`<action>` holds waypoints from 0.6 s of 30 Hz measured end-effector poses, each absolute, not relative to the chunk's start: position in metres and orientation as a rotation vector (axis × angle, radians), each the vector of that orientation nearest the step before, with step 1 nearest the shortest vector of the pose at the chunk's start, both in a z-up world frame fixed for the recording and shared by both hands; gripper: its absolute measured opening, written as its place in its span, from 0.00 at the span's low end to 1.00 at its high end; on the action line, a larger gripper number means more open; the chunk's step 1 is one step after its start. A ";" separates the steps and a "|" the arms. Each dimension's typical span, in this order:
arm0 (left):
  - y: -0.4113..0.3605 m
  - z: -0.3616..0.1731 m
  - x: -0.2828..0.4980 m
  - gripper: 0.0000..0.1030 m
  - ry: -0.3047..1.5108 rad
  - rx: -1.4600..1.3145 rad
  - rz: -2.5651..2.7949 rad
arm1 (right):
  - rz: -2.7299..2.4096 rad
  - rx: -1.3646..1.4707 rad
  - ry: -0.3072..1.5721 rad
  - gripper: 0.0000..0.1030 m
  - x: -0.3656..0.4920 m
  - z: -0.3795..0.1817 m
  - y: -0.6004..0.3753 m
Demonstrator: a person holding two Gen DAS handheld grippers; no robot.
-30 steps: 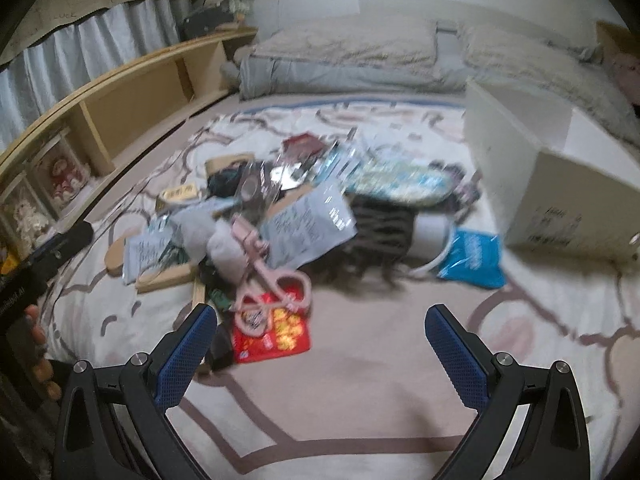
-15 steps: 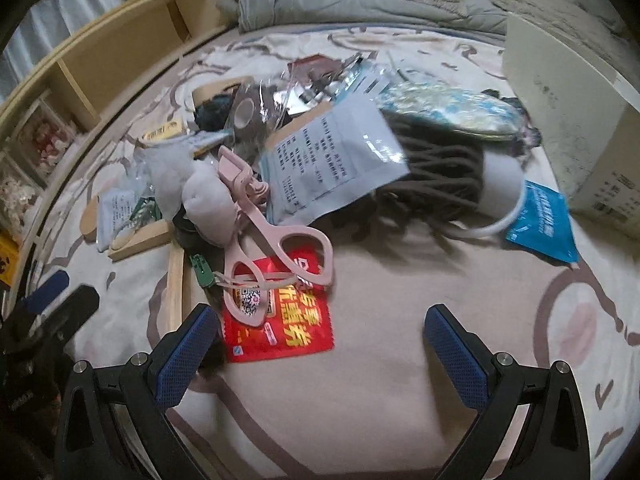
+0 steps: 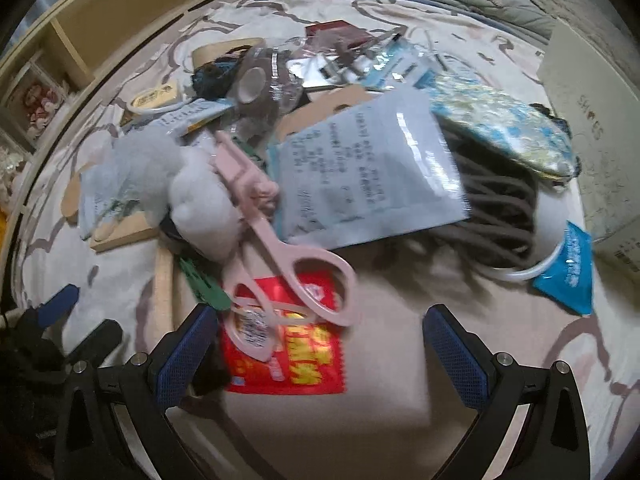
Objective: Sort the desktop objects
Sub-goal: 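Move both open tools over the pile toward the wooden stick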
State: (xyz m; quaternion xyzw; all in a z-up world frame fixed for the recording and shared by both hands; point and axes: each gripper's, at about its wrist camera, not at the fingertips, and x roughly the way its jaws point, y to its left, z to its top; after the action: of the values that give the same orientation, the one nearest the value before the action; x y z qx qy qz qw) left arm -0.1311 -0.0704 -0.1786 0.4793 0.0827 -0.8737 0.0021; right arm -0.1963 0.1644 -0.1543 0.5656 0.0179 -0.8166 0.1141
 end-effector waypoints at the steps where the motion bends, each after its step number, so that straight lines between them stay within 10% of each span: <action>1: -0.071 -0.179 -0.131 1.00 0.268 1.505 -2.737 | -2.399 1.668 0.067 1.00 -0.194 -0.156 0.167; 18: -0.080 -0.177 -0.133 1.00 0.390 1.489 -2.751 | -2.371 1.632 0.158 1.00 -0.200 -0.163 0.144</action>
State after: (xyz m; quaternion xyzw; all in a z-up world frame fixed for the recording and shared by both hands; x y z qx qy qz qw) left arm -0.1333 -0.0804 -0.1773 0.4722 0.1236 -0.8727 -0.0053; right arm -0.1995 0.1445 -0.1630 0.5614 0.0545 -0.8156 0.1292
